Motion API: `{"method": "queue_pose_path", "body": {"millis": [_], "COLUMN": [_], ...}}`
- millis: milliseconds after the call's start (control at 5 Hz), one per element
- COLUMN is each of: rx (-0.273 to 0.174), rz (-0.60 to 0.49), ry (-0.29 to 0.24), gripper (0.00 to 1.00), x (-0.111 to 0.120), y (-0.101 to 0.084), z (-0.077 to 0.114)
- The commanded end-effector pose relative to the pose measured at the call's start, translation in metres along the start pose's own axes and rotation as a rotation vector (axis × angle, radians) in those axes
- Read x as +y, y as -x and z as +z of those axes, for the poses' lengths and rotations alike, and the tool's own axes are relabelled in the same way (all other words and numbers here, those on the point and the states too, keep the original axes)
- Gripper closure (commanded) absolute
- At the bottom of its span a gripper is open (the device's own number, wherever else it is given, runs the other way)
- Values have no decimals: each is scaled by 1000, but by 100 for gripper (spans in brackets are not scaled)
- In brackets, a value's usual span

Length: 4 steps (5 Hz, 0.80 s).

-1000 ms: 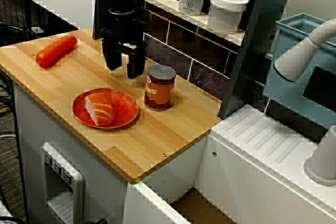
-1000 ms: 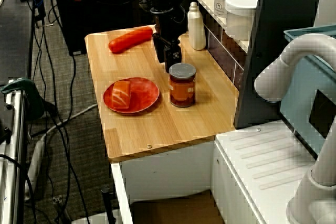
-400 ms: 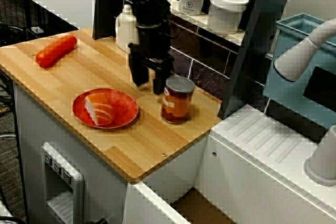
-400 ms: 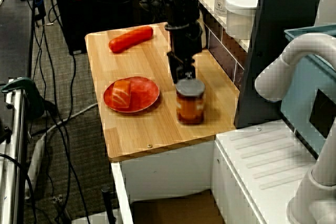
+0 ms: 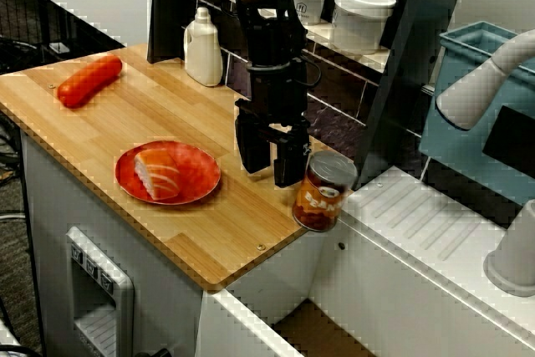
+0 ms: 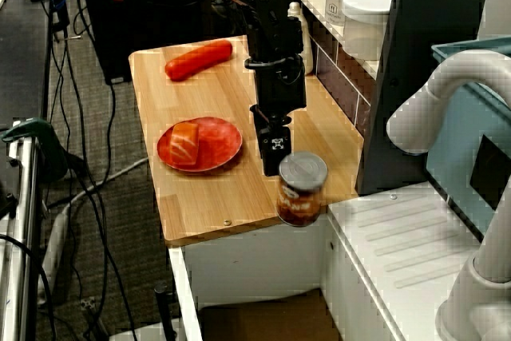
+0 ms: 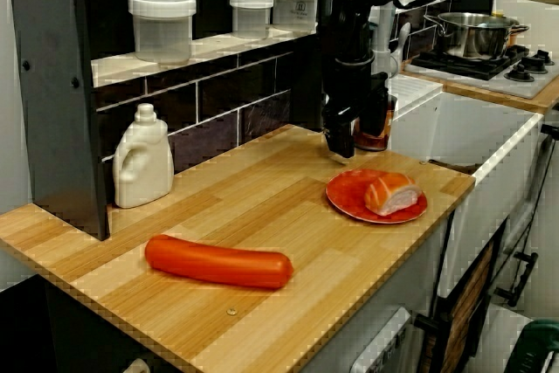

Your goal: Push into sink

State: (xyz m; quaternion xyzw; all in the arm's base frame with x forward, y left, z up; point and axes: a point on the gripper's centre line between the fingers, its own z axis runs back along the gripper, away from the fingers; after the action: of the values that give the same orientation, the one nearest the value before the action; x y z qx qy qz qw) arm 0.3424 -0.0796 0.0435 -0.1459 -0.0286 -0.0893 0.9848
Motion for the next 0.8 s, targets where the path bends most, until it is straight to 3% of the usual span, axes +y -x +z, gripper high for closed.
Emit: {"method": "queue_pose_path", "body": {"millis": [0, 600], "rx": [-70, -73], "rz": [-66, -84], "ry": [15, 31], "gripper": [0, 0], "x": [-32, -48], "y": [3, 4], "z": [20, 18]}}
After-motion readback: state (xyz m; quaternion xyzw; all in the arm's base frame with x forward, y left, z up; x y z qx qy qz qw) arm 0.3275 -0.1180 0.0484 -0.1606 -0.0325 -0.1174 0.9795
